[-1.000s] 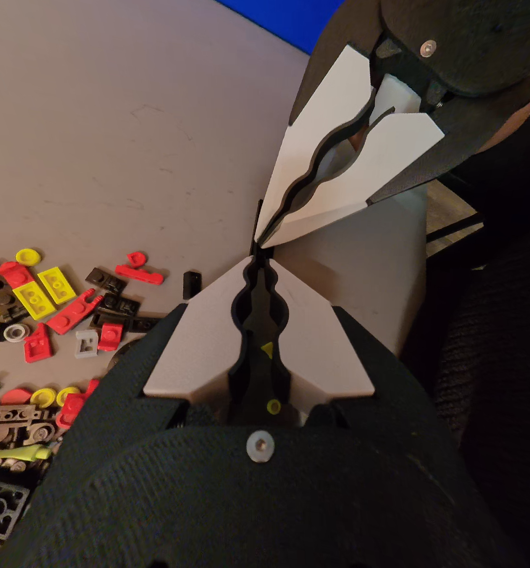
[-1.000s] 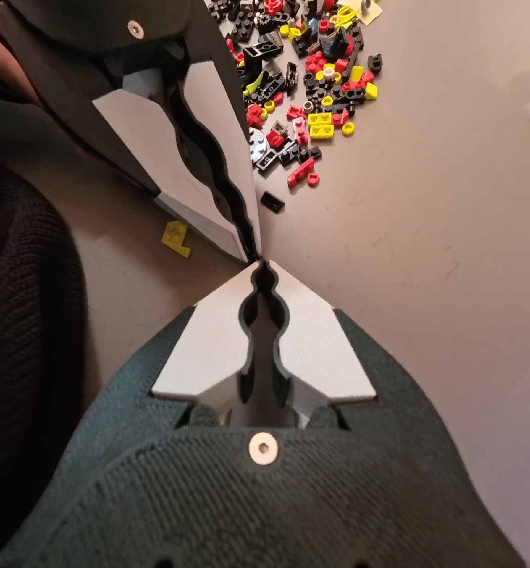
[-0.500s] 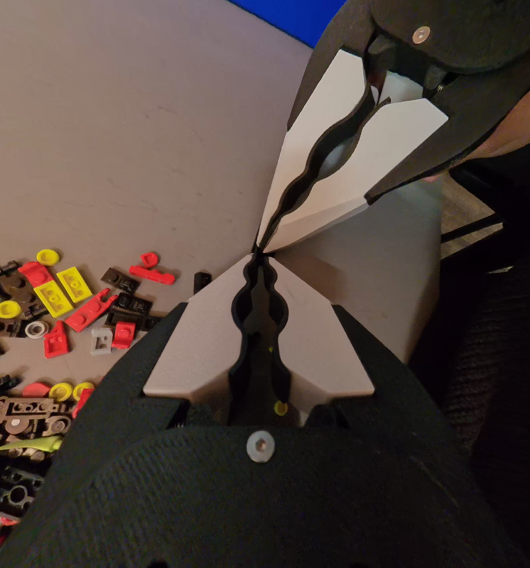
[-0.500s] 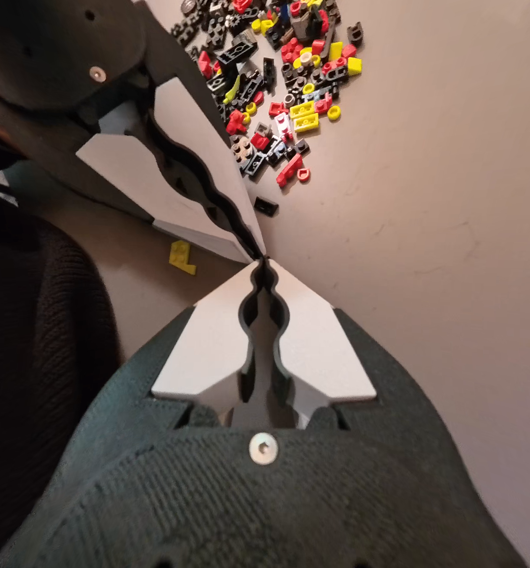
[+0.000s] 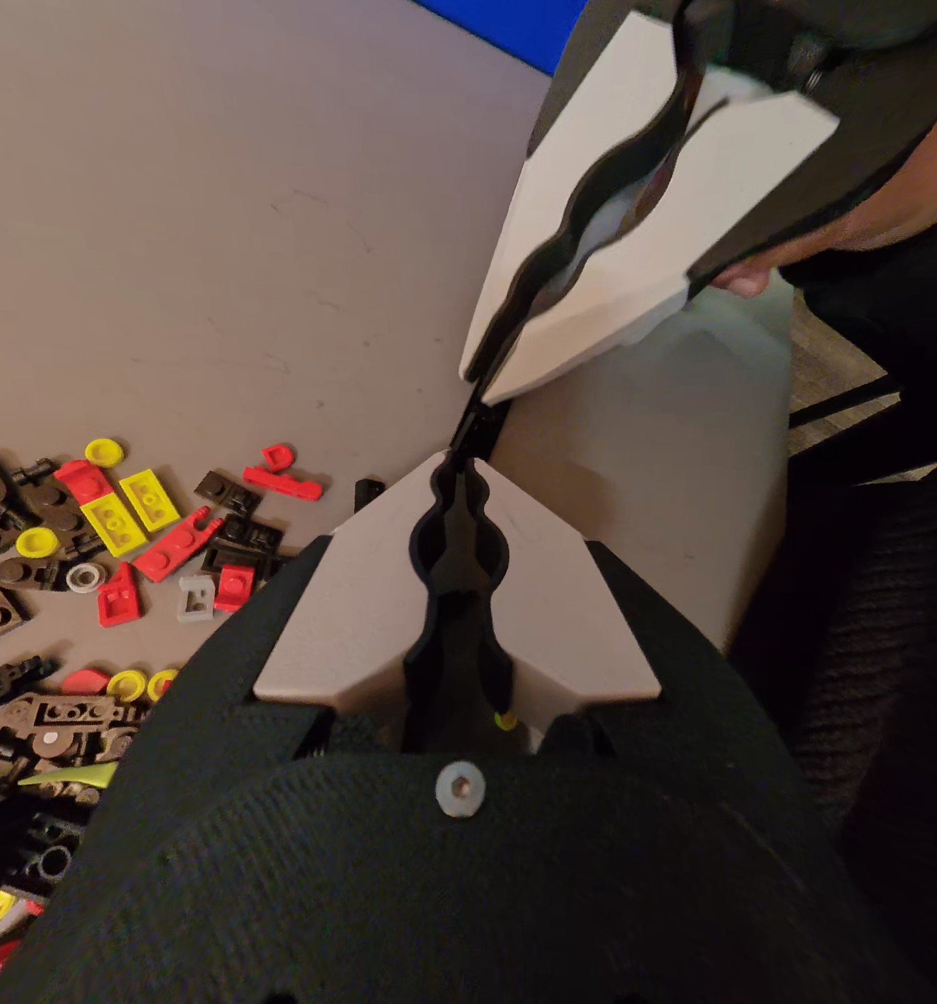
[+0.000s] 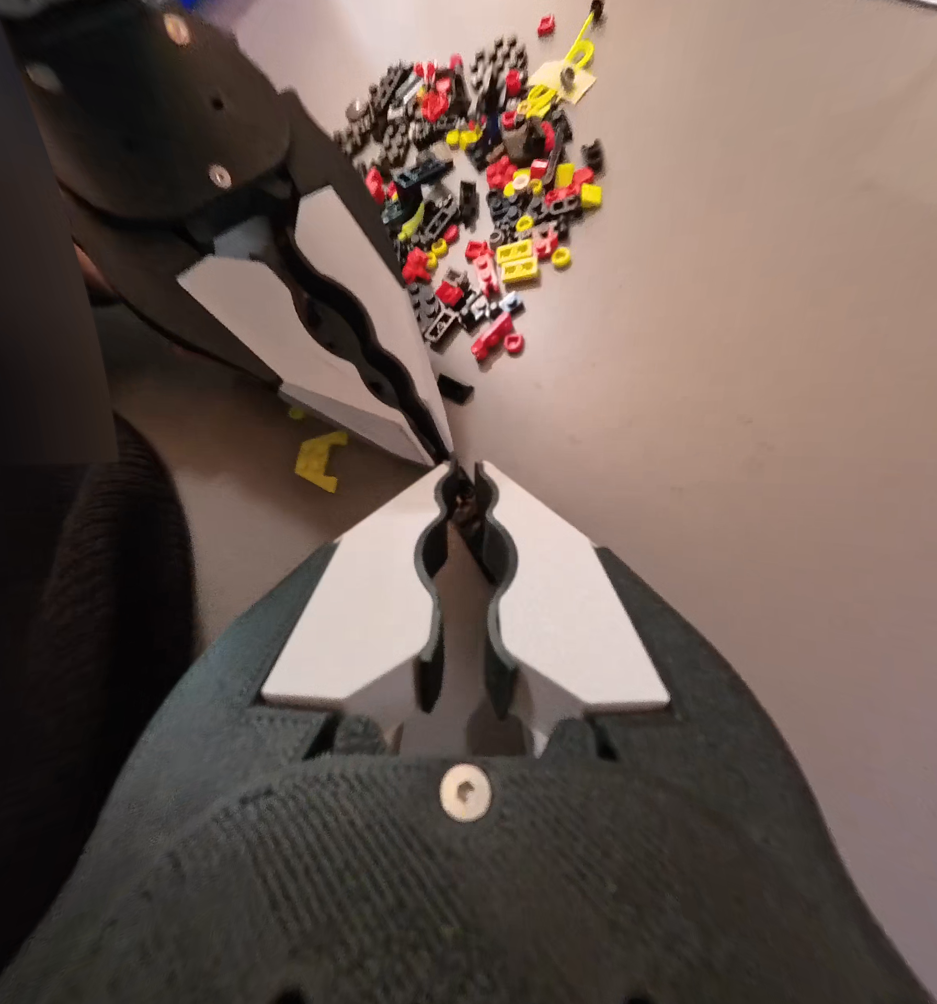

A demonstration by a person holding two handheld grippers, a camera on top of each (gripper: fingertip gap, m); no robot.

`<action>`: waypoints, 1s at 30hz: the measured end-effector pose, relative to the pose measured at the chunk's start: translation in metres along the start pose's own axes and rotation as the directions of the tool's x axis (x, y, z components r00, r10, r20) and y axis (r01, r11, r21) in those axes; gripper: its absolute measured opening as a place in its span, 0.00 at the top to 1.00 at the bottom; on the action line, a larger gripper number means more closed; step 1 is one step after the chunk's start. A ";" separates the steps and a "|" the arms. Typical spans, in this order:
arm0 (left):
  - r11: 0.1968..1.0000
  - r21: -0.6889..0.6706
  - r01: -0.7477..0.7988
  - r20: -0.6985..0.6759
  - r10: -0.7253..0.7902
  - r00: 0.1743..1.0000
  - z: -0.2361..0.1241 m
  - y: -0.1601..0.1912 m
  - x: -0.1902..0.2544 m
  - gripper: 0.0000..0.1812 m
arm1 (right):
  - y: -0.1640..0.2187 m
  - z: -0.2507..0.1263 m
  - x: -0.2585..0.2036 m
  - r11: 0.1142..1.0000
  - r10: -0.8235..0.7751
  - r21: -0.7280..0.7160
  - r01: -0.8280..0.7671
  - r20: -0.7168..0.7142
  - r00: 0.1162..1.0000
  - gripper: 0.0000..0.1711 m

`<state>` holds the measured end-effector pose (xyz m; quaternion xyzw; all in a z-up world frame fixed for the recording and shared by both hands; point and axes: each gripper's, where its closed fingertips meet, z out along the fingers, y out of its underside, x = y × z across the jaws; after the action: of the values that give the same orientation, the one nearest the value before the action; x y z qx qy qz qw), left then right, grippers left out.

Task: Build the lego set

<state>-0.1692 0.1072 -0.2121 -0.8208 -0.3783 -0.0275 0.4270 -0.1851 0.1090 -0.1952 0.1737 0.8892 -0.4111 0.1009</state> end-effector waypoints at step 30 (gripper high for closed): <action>1.000 0.009 -0.003 -0.030 0.004 1.000 -0.001 -0.005 0.005 0.94 | 0.012 0.007 -0.004 0.987 -0.142 -0.081 0.139 -0.029 0.989 1.00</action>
<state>-0.1685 0.1111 -0.2058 -0.8191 -0.3705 -0.0374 0.4363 -0.1764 0.1101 -0.2070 0.1136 0.9163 -0.3788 0.0631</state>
